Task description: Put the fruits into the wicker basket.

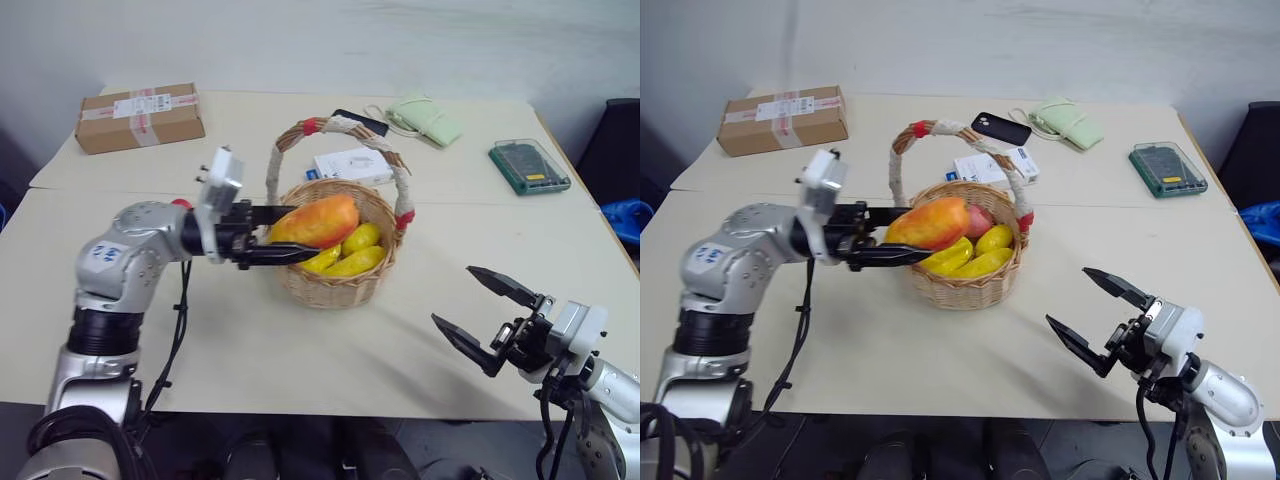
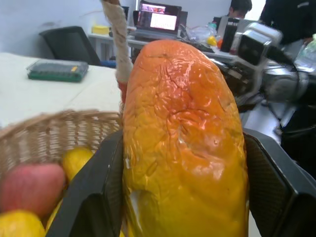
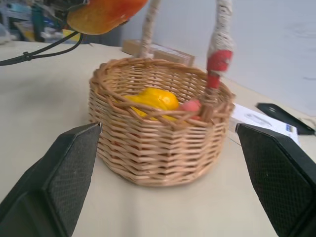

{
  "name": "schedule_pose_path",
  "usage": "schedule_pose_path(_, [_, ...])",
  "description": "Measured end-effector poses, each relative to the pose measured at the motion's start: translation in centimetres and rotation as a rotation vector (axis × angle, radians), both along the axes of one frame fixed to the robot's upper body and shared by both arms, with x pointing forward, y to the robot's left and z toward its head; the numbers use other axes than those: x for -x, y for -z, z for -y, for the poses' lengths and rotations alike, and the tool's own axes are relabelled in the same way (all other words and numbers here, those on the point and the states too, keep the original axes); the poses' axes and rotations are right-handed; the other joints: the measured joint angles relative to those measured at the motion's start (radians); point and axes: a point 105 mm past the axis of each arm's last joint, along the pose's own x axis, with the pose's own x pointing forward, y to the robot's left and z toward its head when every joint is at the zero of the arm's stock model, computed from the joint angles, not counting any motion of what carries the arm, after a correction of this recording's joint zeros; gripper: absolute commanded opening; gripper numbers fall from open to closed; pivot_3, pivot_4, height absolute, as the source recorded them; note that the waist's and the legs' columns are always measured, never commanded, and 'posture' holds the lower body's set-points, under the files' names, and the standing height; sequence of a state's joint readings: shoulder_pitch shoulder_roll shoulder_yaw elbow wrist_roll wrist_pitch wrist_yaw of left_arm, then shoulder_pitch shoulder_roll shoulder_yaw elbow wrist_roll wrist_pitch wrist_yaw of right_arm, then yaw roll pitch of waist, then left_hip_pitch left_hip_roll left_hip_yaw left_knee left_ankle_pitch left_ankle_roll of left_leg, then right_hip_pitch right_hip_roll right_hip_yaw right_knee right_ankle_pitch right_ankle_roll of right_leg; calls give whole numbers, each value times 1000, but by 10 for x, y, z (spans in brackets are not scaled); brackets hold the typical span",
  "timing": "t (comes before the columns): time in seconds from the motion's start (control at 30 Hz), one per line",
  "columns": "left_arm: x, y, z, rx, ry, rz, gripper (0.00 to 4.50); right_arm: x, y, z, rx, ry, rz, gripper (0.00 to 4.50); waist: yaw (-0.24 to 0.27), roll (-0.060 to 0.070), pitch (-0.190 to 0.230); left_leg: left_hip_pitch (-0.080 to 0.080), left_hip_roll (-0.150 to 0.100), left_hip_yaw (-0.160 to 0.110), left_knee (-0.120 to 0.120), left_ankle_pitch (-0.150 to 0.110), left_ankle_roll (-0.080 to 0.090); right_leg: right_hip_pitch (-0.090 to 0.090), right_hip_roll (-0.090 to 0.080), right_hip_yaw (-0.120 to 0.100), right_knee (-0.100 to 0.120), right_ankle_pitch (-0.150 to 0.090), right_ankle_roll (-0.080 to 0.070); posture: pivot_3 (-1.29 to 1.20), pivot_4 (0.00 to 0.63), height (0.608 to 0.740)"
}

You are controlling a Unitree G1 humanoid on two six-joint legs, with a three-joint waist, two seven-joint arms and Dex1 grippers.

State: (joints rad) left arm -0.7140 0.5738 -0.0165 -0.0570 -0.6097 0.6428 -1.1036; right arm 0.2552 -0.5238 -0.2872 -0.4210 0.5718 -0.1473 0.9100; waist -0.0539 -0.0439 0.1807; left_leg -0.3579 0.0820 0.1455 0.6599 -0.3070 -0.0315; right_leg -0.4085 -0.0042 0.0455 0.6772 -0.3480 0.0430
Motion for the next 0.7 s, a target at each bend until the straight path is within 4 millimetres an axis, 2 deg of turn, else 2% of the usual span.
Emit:
schedule_pose_path(0.03, [-4, 3, 3, 0, -24, -8, 2731, 1, -1, -1, -6, 7, 5, 4500, -2, 0, 0, 0, 0, 0, 0, 1, -1, -1, 1, 1, 0, 0, 0, 0, 150, 740])
schedule_pose_path(0.2, [-18, 12, 9, -4, -111, 13, 4345, 4, -11, -6, -46, 45, 35, 4500, -2, 0, 0, 2, 0, 0, 0, 2, -3, -1, 1, 2, 2, 0, 0, 0, 150, 740])
schedule_pose_path(0.23, [-16, 11, 9, 1, -102, 34, 4471, 5, -15, -8, -48, 48, 45, 4500, -2, 0, 0, 2, 0, 0, 0, 2, -3, -1, 1, 3, 2, 0, 0, 0, 150, 740])
schedule_pose_path(0.33, [-7, 13, 4, 2, -74, 55, 4471, 4, -19, -11, -51, 46, 54, 4500, -2, 0, 0, 2, 0, 0, -1, 2, -3, -1, 1, 3, 2, 0, 0, 0, 150, 740])
schedule_pose_path(0.4, [-1, 12, -13, 24, -80, 43, 4471, 2, -22, -12, -48, 38, 60, 4500, -6, 1, 0, 3, 1, 1, -2, 2, -4, -1, 2, 4, 2, 0, 0, 0, 150, 740])
schedule_pose_path(0.5, [4, -4, -48, 105, -168, 15, 4471, -3, -30, -16, -35, 8, 83, 4500, -7, 1, 1, 3, 1, 1, -2, 2, -4, -1, 2, 4, 3, 0, 0, 0, 150, 740])
schedule_pose_path(0.57, [15, -11, -83, 139, -269, -9, 4471, -7, -37, -25, -30, -38, 106, 4500, -15, 1, 1, 4, 1, 2, -4, 2, -4, -1, 1, 5, 2, 0, 0, 0, 150, 740])
schedule_pose_path(0.7, [20, -5, -147, 209, -539, -55, 4471, -13, -48, -40, -26, -119, 141, 4500, -16, 1, 1, 4, 1, 1, -5, 2, -4, -1, 0, 4, 2, -1, -1, 0, 150, 740])
